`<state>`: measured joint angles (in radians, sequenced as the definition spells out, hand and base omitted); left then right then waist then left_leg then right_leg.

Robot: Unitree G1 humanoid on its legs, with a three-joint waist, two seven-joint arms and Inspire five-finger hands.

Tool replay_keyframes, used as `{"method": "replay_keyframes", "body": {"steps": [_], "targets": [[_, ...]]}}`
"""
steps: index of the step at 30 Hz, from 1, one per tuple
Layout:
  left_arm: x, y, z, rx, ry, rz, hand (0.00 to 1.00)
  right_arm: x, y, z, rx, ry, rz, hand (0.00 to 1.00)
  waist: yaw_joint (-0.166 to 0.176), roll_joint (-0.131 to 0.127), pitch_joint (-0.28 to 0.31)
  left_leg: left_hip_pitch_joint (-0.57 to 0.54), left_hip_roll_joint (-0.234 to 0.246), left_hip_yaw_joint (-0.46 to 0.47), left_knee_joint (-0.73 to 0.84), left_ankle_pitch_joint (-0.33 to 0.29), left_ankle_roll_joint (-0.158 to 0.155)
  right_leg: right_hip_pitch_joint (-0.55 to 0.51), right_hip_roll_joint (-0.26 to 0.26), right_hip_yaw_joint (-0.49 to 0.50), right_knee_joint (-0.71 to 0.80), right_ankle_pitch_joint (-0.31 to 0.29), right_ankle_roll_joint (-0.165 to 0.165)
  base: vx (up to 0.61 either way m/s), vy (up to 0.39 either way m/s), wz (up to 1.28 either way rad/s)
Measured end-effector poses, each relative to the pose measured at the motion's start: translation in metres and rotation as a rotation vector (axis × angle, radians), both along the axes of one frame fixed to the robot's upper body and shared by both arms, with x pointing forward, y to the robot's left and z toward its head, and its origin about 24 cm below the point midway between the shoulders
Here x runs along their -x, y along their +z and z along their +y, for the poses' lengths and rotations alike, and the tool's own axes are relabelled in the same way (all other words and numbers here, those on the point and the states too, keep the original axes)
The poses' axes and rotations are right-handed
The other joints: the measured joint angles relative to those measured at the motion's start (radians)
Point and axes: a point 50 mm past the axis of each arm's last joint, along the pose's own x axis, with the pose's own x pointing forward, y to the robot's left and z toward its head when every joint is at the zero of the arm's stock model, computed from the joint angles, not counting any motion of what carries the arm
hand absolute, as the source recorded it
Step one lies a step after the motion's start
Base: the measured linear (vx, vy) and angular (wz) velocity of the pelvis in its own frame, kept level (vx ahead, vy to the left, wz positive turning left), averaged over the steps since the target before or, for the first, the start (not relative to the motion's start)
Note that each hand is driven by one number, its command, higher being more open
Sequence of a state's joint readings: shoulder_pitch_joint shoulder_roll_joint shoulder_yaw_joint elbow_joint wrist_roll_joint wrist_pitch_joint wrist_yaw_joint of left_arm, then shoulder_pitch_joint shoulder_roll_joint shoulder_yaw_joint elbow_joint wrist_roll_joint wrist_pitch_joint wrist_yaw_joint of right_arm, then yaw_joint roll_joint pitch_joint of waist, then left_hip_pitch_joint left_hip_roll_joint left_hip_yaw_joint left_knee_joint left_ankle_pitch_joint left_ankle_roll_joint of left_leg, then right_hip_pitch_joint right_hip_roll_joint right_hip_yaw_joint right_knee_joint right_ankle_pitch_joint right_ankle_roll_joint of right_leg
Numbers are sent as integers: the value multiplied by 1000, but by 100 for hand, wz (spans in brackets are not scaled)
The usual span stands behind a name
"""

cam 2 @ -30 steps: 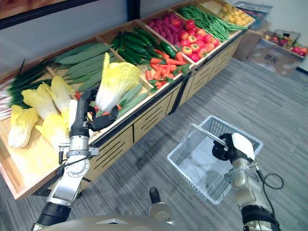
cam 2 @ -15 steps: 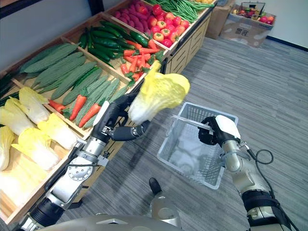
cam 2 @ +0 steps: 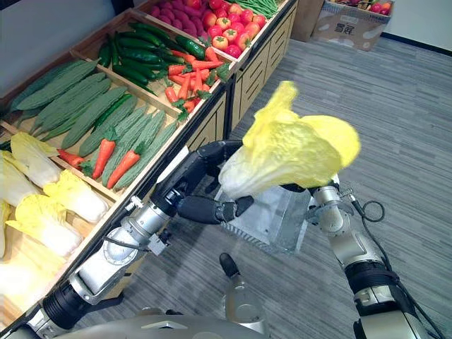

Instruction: Pick vegetable in the basket

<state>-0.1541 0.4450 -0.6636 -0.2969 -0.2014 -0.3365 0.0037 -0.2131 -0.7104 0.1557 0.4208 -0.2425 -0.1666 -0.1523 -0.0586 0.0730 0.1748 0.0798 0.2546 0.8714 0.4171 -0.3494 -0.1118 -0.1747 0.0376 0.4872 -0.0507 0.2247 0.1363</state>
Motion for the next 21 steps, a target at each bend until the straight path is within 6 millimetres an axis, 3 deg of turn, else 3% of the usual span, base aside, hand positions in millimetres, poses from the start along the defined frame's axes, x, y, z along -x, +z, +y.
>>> {"method": "replay_keyframes", "body": {"steps": [9, 16, 21], "targets": [[12, -6, -6, -69, -108, -7, 0, -3, 17, 9, -188, 43, -57, 0, -1, 3, 1, -13, 25, 7, 29, -6, -6, -16, 16, -1, 18, 0, 0, 7, 5, -1], [12, -10, -11, -98, -138, -8, 0, -5, 19, 19, -218, 78, -66, 0, 4, 7, 1, -28, 30, 5, 38, -6, -5, -30, 19, -2, 21, 1, -2, 25, 33, 0], [8, -24, -10, -167, -114, 8, 0, -11, 25, 27, -214, 112, -80, 0, 1, 16, 6, -35, 36, 4, 51, -7, -5, -34, 20, -2, 24, 2, -2, 24, 39, 0]]}}
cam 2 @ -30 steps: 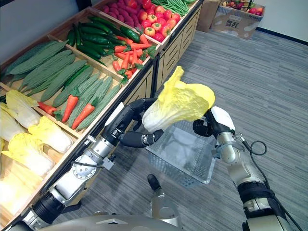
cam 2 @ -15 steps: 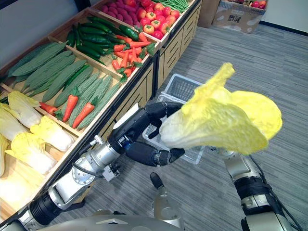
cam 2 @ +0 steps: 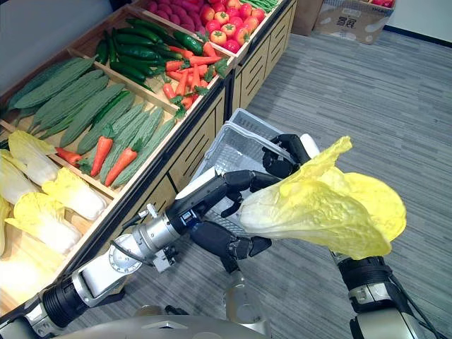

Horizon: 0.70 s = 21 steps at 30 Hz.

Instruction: Pick vegetable in the basket

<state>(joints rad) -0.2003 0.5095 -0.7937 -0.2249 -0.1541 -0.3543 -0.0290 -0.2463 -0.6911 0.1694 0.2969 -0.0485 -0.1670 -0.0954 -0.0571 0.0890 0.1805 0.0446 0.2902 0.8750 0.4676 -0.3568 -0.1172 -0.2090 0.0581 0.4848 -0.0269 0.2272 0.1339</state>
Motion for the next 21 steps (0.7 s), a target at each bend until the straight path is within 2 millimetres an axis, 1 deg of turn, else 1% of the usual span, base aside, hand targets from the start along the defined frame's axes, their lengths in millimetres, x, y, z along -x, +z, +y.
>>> {"method": "replay_keyframes", "body": {"steps": [7, 8, 11, 14, 17, 21], "targets": [[-11, -35, 9, -192, 75, 2, 0, -1, -4, 8, -7, 38, 24, 0, -3, 0, 3, -9, 0, -4, 4, -4, 3, -2, -4, -4, -10, 0, -2, 14, 31, 1], [-13, -43, 12, -234, 89, 6, 0, -1, -5, 10, -8, 46, 31, 0, -5, 0, 4, -11, 0, -7, 4, -3, 4, -2, -4, -7, -13, 1, -2, 37, 33, 2], [-19, -53, 20, -307, 127, -2, 0, -1, -8, 13, -9, 65, 47, 0, -12, -1, 6, -16, 1, -14, 4, -3, 5, -2, -7, -11, -24, 5, -6, 57, 41, 4], [-25, -59, 28, -359, 169, -14, 0, -1, -10, 16, -6, 82, 60, 0, -15, -4, 10, -18, 0, -24, 2, -3, 5, -1, -8, -16, -27, 6, -7, 57, 47, 5], [-32, -63, 36, -380, 214, -4, 0, -2, -10, 20, -4, 101, 65, 0, -17, -12, 22, -18, -4, -27, -1, -3, 5, 0, -10, -18, -27, 6, -7, 40, 55, 2], [-40, -68, 48, -425, 280, -12, 0, -8, -2, 24, -11, 123, 49, 0, -34, -19, 49, -19, -19, -35, -11, 2, 12, 2, -24, -22, -28, 6, -6, 7, 57, 5]]}}
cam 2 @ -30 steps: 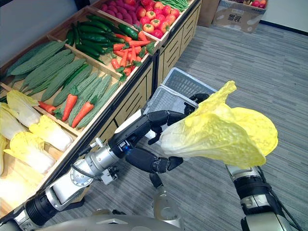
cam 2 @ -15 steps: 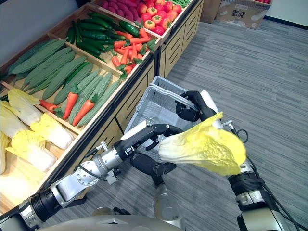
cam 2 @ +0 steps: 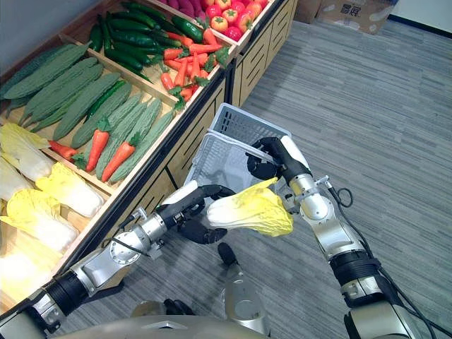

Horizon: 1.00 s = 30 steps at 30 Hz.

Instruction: Pick vegetable in the basket

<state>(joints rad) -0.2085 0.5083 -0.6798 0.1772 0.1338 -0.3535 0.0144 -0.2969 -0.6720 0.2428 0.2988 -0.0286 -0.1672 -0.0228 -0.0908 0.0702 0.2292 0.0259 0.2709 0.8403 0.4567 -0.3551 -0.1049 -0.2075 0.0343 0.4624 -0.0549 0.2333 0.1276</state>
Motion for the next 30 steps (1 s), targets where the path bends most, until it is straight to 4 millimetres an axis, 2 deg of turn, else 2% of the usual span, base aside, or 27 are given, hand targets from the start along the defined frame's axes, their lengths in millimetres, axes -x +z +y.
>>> {"method": "replay_keyframes", "body": {"steps": [12, 17, 20, 30], "targets": [[-23, 0, 29, -90, 199, -97, 0, 0, -3, -1, 6, 8, 25, 0, -21, -17, 14, -18, -19, -28, -7, 8, 13, -2, -19, -19, -10, 1, 2, 15, 37, 6], [-36, -2, 23, -74, 285, -101, 0, 0, -6, -7, 6, -16, 38, 0, -23, -18, 15, -25, -26, -39, -10, 10, 17, -3, -27, -25, -15, 3, 4, 22, 45, 4], [-42, 5, 18, -33, 316, -129, 0, 0, -4, -11, 3, -32, 29, 0, -24, -18, 30, -25, -35, -42, -14, 12, 20, -3, -34, -25, -16, 4, 6, 10, 40, 2], [-43, 7, 5, -18, 312, -139, 0, -1, -4, -10, -2, -26, 35, 0, -26, -22, 35, -40, -35, -43, -9, 11, 21, -17, -33, -24, -15, 6, 8, 18, 34, 0]]}}
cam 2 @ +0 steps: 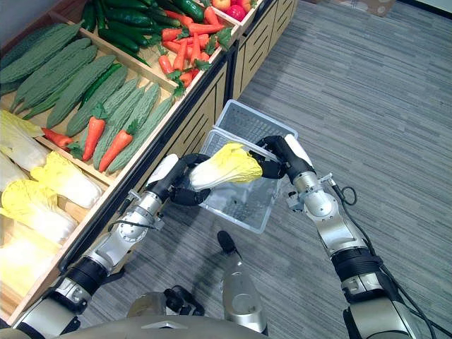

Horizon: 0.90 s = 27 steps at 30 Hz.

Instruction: Pick vegetable in the basket

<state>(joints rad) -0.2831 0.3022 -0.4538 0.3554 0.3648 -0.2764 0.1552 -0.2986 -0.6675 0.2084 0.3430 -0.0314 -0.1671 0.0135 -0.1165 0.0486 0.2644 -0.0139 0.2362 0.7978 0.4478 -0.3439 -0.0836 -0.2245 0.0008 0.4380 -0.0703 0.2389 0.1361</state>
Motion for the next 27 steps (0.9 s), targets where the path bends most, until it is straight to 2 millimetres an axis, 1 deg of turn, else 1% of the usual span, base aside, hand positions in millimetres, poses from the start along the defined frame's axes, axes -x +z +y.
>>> {"method": "replay_keyframes", "body": {"steps": [5, 6, 13, 16, 20, 27], "targets": [[2, -1, -6, 5, -20, 8, 0, 0, 0, 1, -6, 1, -1, 0, 0, 0, 0, 0, -1, 0, 0, 0, 0, 0, 0, 0, 0, 1, 1, 27, 48, 0], [3, -2, -8, 1, -33, 15, 100, 0, 0, 2, -8, 2, -1, 0, 0, 0, 0, 0, -1, 0, 1, 0, 1, 0, 0, 1, 0, 1, 1, 15, 30, 0], [11, -7, -23, -24, -125, 45, 100, -1, 0, 2, -9, 3, -2, 0, 2, -1, 0, -1, -1, 0, 2, -1, 2, 0, 1, 1, 0, 1, 1, 7, 10, 0], [11, -7, -24, -23, -134, 48, 100, -1, -1, 4, -15, 5, -2, 0, 1, -1, 1, -1, 1, 0, 2, -1, 2, 0, 1, 1, 0, 1, 1, 0, 0, 0], [13, 0, -28, -9, -154, 21, 100, -1, -4, 7, -22, 10, 10, 0, 2, -1, 1, -3, 1, -4, 2, -1, 3, 0, -1, -2, 0, 1, 1, 0, 0, 1], [13, 1, -29, -8, -162, 21, 100, -1, -6, 9, -38, 8, 12, 0, 1, -1, 1, -12, 0, -21, 4, 0, 5, 1, -3, -17, 1, 1, 1, 1, 1, 6]]}}
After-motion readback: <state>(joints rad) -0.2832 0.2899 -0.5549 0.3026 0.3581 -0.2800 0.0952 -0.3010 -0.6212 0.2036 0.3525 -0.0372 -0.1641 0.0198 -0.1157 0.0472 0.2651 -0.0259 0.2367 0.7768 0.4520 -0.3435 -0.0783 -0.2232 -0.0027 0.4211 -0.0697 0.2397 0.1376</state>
